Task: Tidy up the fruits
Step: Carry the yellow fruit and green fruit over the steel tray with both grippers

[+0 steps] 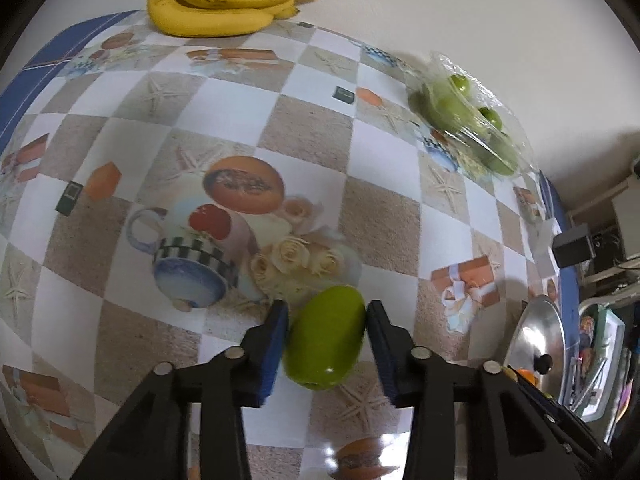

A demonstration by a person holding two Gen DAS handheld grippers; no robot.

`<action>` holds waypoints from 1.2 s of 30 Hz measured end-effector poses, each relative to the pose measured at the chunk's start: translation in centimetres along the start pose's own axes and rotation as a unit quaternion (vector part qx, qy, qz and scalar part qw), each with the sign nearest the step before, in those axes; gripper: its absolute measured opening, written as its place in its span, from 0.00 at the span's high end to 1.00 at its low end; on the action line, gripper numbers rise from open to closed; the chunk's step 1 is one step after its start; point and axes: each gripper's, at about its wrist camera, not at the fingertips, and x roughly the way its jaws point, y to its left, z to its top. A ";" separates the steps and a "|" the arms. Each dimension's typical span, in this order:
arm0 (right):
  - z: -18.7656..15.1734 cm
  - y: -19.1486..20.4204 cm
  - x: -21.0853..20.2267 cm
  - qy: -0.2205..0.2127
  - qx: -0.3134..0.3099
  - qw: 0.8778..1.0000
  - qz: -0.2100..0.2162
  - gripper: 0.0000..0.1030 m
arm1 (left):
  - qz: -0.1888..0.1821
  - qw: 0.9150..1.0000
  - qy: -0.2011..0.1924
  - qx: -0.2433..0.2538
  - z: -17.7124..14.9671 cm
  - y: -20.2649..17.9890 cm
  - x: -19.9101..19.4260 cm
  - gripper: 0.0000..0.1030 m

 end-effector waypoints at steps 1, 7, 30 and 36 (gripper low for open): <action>0.0 0.0 0.0 0.001 0.000 1.000 0.001 0.75 | 0.004 1.000 -0.001 0.004 -0.1 -0.2 0.0 0.59; 0.0 0.0 0.0 0.001 0.001 1.000 0.003 0.75 | 0.020 1.000 -0.002 0.023 -0.4 -0.9 0.0 0.60; 0.3 -1.9 -2.4 -0.017 0.015 1.000 0.001 0.75 | -0.009 0.996 -0.061 0.065 -0.4 -5.7 -5.5 0.61; 0.4 -5.3 -3.5 -0.022 0.044 0.999 -0.022 0.75 | -0.024 0.994 -0.059 0.092 -1.6 -8.8 -5.9 0.61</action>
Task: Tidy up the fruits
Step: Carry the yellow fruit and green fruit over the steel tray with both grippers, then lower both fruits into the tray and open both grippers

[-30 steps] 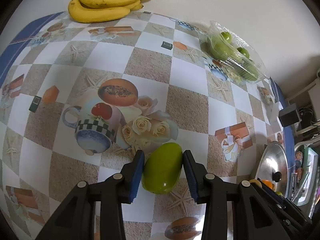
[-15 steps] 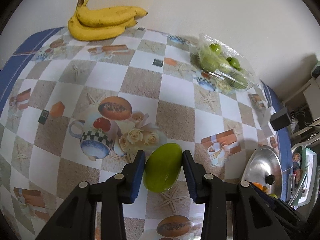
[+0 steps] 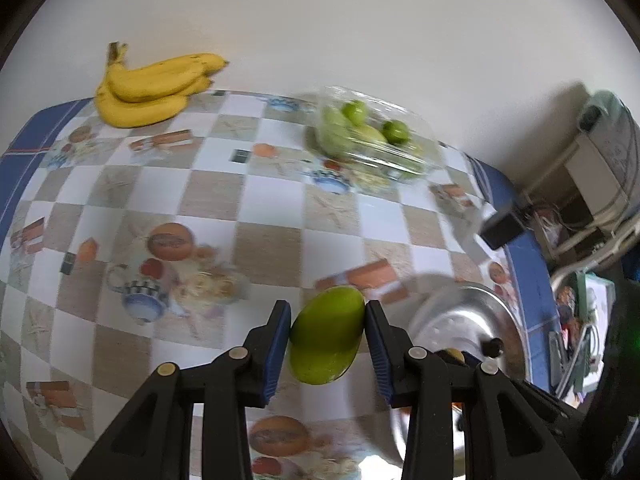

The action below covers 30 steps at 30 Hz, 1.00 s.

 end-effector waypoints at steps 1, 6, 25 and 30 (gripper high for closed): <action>0.1 -0.7 -0.1 -0.001 0.007 1.000 -0.003 0.75 | -0.002 1.000 0.001 0.004 -0.1 -0.5 0.0 0.61; 0.4 -4.1 -0.8 -0.006 0.040 0.999 -0.018 0.75 | -0.011 0.999 0.012 0.032 -0.9 -3.6 0.8 0.61; 0.5 -9.2 0.1 -0.003 0.078 0.997 -0.018 0.74 | -0.009 0.994 0.070 0.084 -3.8 -8.7 4.3 0.74; 0.3 -9.0 1.1 0.009 0.074 0.997 -0.020 0.74 | -0.008 0.994 0.074 0.078 -3.8 -8.4 4.4 0.74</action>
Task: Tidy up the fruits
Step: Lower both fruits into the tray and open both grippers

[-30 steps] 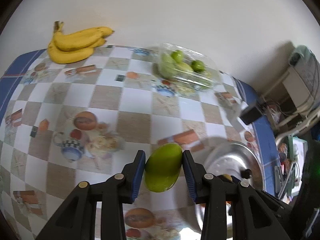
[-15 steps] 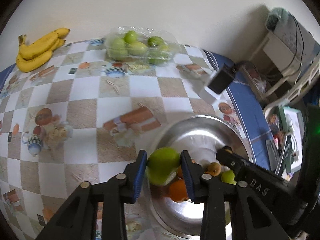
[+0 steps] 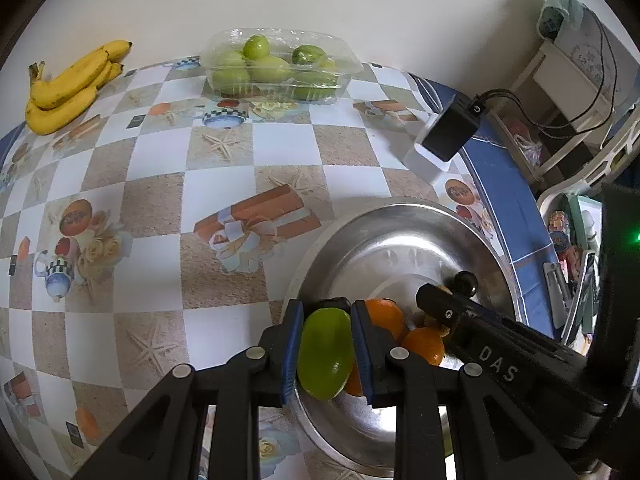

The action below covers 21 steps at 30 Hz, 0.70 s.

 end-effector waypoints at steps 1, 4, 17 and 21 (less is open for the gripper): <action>0.0 0.0 0.2 0.002 0.000 1.000 0.000 0.74 | 0.000 1.000 0.000 -0.001 0.0 0.1 0.0 0.74; 0.0 0.0 0.3 0.001 0.000 1.000 0.000 0.74 | 0.006 1.000 0.001 -0.007 0.0 0.4 0.1 0.73; 0.1 0.3 0.4 0.003 -0.007 1.000 -0.009 0.66 | 0.030 0.999 0.003 -0.036 0.3 2.4 0.2 0.73; 0.2 0.3 0.0 0.001 -0.010 1.000 -0.012 0.66 | 0.035 0.999 0.002 -0.042 0.4 2.9 0.1 0.73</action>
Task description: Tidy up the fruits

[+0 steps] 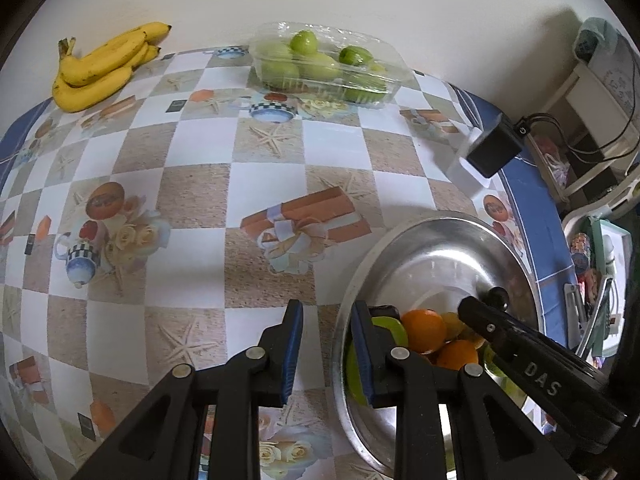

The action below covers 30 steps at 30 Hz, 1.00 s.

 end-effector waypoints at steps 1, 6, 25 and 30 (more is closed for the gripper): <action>0.0 0.0 -0.1 -0.001 -0.001 1.000 -0.002 0.66 | 0.002 1.000 0.000 -0.001 0.0 0.1 0.0 0.73; 0.0 0.0 -0.4 0.005 -0.006 1.000 -0.015 0.59 | 0.012 1.000 0.005 -0.009 0.1 0.7 0.4 0.72; 0.1 0.6 0.4 0.011 -0.033 0.998 -0.046 0.13 | 0.098 0.993 -0.004 -0.068 0.0 5.1 1.4 0.01; 0.2 0.8 0.2 0.004 -0.038 0.998 -0.041 0.05 | 0.105 0.991 -0.009 -0.079 0.1 6.1 1.1 0.00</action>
